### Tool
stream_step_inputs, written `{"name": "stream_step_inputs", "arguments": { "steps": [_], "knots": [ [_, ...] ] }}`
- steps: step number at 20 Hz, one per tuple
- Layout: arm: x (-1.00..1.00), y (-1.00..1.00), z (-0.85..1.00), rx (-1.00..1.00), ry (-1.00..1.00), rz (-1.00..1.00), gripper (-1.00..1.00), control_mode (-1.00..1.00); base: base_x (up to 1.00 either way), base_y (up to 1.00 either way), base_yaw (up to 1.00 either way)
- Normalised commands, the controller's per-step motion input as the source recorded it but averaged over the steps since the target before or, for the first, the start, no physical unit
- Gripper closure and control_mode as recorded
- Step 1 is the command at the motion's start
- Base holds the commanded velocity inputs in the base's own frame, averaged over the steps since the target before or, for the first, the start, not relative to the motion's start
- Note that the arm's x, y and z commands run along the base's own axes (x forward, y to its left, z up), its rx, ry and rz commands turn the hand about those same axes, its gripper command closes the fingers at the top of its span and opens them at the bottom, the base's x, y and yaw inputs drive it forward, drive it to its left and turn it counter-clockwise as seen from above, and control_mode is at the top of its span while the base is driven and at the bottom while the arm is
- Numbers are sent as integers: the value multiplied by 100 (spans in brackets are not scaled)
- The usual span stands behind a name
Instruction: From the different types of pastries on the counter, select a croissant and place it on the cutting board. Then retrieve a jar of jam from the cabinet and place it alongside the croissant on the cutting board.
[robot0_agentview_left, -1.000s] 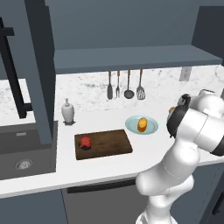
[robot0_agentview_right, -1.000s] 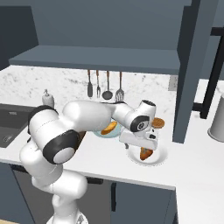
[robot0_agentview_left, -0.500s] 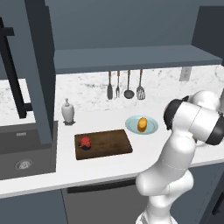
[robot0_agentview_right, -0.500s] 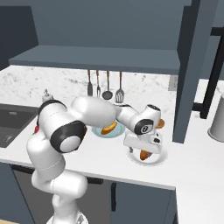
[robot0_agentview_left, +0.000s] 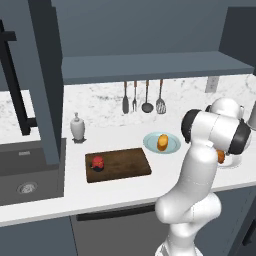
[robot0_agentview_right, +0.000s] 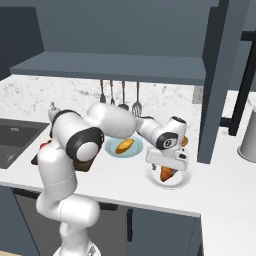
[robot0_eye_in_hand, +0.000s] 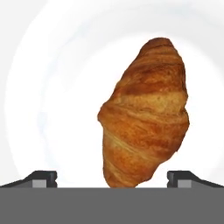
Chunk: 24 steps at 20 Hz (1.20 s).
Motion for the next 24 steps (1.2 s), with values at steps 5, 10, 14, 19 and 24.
{"name": "stream_step_inputs", "arguments": {
  "steps": [5,10,14,19,24],
  "knots": [
    [0,-2,-6,0,-1,0,-100,-100,0,0,0],
    [4,0,-2,2,0,0,-100,-100,0,0,0],
    [8,-12,-26,-2,0,5,-100,-100,0,0,0],
    [3,-3,-13,-4,-1,5,-100,-100,0,0,0],
    [5,0,-8,-1,-1,1,-100,-100,0,0,0]
  ]
}}
